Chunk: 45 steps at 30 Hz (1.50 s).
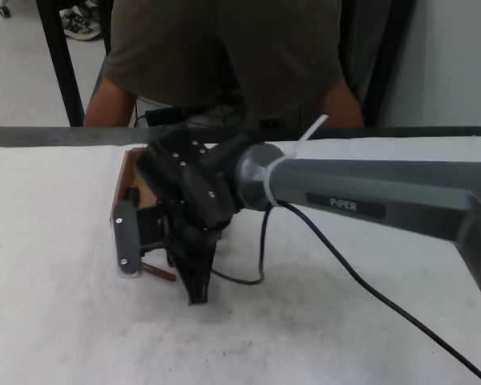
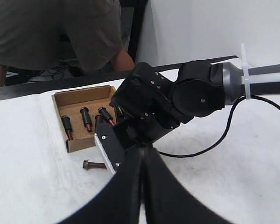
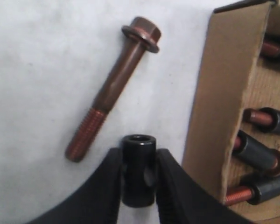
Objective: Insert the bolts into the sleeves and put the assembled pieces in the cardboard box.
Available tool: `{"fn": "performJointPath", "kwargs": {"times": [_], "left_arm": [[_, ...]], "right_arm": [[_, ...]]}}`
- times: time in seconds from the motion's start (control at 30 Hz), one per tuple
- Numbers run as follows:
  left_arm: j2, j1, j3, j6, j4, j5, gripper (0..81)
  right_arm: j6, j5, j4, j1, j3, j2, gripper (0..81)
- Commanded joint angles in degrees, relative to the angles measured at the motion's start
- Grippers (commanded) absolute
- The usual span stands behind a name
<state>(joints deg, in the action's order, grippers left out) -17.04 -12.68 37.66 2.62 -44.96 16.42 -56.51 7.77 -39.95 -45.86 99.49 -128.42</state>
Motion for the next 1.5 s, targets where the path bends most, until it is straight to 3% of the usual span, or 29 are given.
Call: {"fn": "performJointPath", "kwargs": {"times": [0.0,0.33,0.53,0.83,1.0,1.2,1.33,1.47], "left_arm": [[0.27,0.17,0.08,-0.09,0.14,-0.53,0.8],[-0.03,0.17,0.08,5.22,0.16,-0.7,0.8],[-3.68,0.17,-0.06,7.69,-0.23,-4.31,0.8],[-15.99,0.17,-0.06,5.91,0.26,-4.29,0.8],[-25.47,0.02,-0.06,-8.51,3.28,-0.56,0.8],[-37.62,0.02,-0.06,-35.38,12.33,2.17,0.8],[-44.39,0.02,-0.06,-46.97,20.14,6.04,0.6],[-50.11,0.02,-0.06,-51.69,29.82,6.96,10.9]], "right_arm": [[2.68,-0.6,-3.41,-1.5,2.16,2.34,0.0],[11.62,-2.69,-20.75,-2.11,0.01,14.14,0.2],[13.55,-2.63,-21.59,-0.44,-7.8,23.04,0.2],[17.61,-2.63,-21.04,1.11,-20.97,37.71,0.2],[21.98,-2.63,-21.04,1.22,-26.95,45.1,0.2],[24.96,-2.85,-21.04,1.39,-33.24,53.06,0.2],[26.57,-2.99,-21.15,1.39,-37.36,58.07,0.2],[27.0,-5.25,-21.15,1.39,-40.66,62.54,0.2]]}}
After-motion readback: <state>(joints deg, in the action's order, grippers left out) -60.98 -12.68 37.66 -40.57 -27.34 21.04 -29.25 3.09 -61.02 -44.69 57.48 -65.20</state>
